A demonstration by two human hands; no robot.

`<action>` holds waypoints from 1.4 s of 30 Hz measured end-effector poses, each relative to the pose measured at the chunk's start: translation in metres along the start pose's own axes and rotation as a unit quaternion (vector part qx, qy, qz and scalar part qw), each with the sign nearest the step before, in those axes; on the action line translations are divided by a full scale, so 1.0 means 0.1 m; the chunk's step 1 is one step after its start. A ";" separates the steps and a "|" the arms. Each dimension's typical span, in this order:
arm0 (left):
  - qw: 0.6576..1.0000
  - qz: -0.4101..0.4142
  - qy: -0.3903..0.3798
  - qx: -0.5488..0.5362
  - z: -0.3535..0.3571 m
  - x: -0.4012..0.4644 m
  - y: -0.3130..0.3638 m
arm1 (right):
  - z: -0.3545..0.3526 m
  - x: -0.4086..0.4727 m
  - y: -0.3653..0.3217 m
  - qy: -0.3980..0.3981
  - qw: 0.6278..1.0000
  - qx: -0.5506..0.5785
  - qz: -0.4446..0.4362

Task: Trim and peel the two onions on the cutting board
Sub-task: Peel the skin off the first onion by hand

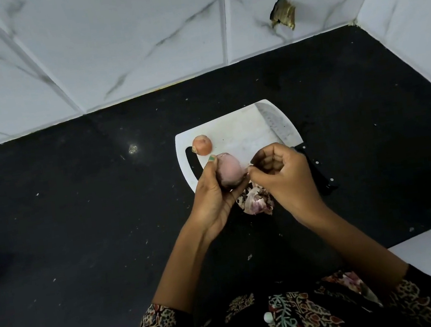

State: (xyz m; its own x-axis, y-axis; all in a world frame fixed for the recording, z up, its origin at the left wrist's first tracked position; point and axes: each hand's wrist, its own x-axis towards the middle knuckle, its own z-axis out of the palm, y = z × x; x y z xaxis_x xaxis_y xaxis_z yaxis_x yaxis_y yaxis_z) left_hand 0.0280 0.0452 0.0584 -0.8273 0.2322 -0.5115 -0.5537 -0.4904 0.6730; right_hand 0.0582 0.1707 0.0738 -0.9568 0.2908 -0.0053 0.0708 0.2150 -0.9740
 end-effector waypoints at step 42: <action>0.998 0.031 -0.029 0.053 0.05 -0.02 -0.06 | 0.12 -0.08 0.10 -0.030 0.997 0.021 0.063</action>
State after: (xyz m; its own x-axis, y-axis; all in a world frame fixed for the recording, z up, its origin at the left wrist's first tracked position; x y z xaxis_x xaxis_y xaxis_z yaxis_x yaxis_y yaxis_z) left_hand 0.0323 0.0518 0.0575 -0.8627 0.2542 -0.4372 -0.5057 -0.4152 0.7562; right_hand 0.0634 0.1594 0.0614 -0.9566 0.2556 -0.1399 0.1801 0.1414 -0.9734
